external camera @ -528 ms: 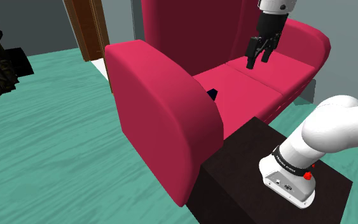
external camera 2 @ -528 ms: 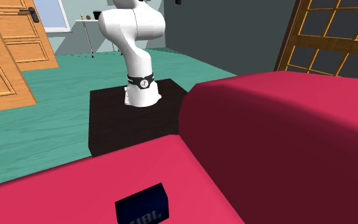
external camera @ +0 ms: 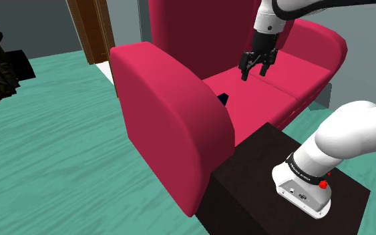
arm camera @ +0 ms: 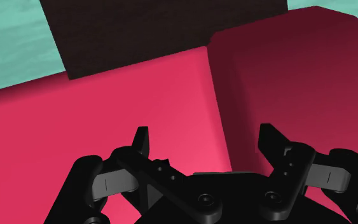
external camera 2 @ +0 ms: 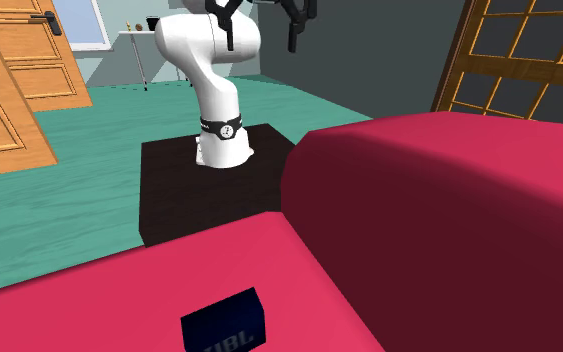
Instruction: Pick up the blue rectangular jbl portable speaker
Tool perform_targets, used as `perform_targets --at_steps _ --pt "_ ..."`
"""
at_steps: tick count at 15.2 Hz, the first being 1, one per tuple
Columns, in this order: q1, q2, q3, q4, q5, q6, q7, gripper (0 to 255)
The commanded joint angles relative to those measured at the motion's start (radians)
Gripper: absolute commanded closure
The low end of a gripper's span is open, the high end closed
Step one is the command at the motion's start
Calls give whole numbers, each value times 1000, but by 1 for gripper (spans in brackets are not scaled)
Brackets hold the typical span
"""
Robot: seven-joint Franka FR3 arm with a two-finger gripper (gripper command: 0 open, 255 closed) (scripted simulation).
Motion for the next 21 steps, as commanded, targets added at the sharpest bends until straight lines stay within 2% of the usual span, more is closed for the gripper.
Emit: perform_targets --at_steps 1,11,21 --pt "-17 70 17 -9 11 88 59 0" --pt "-110 416 49 7 9 454 310 0" --pt "-175 793 17 140 -43 735 561 0"
